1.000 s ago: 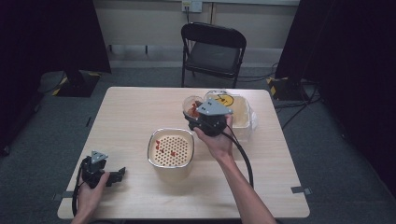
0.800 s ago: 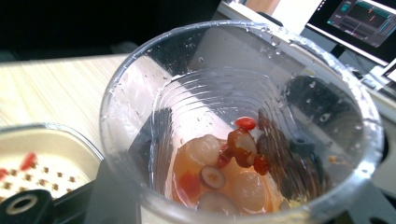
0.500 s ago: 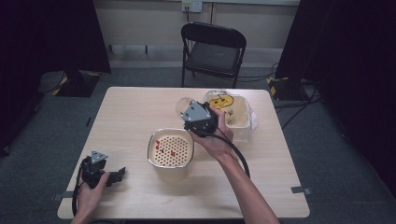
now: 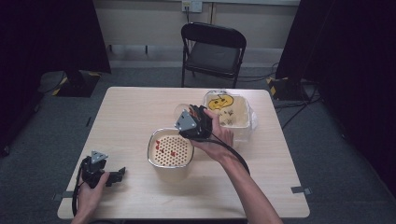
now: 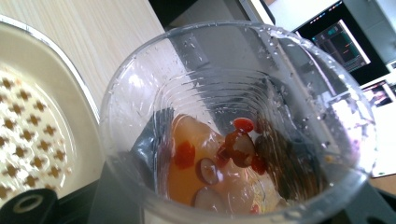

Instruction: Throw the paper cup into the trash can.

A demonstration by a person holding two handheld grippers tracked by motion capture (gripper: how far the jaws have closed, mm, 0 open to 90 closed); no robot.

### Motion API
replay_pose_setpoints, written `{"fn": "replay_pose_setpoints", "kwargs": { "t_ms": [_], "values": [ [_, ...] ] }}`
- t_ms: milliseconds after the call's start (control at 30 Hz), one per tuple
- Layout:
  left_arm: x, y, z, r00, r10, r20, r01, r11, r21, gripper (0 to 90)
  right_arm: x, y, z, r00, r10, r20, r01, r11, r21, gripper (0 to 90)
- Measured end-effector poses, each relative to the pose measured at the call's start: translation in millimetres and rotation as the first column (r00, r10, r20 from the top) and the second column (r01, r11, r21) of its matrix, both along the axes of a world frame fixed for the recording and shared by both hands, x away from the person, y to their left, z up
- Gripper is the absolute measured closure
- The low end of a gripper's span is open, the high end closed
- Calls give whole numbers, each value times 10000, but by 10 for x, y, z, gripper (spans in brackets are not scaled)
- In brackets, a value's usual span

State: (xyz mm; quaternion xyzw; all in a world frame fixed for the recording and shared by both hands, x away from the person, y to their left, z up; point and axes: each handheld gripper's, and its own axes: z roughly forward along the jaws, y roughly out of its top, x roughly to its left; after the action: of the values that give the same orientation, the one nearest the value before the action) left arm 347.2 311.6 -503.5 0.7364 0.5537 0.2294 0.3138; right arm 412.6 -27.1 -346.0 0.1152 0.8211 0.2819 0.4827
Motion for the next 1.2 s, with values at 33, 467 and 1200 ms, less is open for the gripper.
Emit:
{"fn": "replay_pose_setpoints", "kwargs": {
  "t_ms": [33,467,1200],
  "values": [
    [0,0,0,10000,1,1,-1,10000,-1,0,-6,8,-10,9998,40,170,-34,9993,-360,485],
    [0,0,0,10000,-4,-1,4,10000,5,0,-143,139,-114,9903,298,1357,120,9547,-2974,487],
    [0,1,0,10000,-6,-1,6,10000,3,0,-325,310,-303,9212,1689,3505,1090,7528,-6492,491]
  ]
}}
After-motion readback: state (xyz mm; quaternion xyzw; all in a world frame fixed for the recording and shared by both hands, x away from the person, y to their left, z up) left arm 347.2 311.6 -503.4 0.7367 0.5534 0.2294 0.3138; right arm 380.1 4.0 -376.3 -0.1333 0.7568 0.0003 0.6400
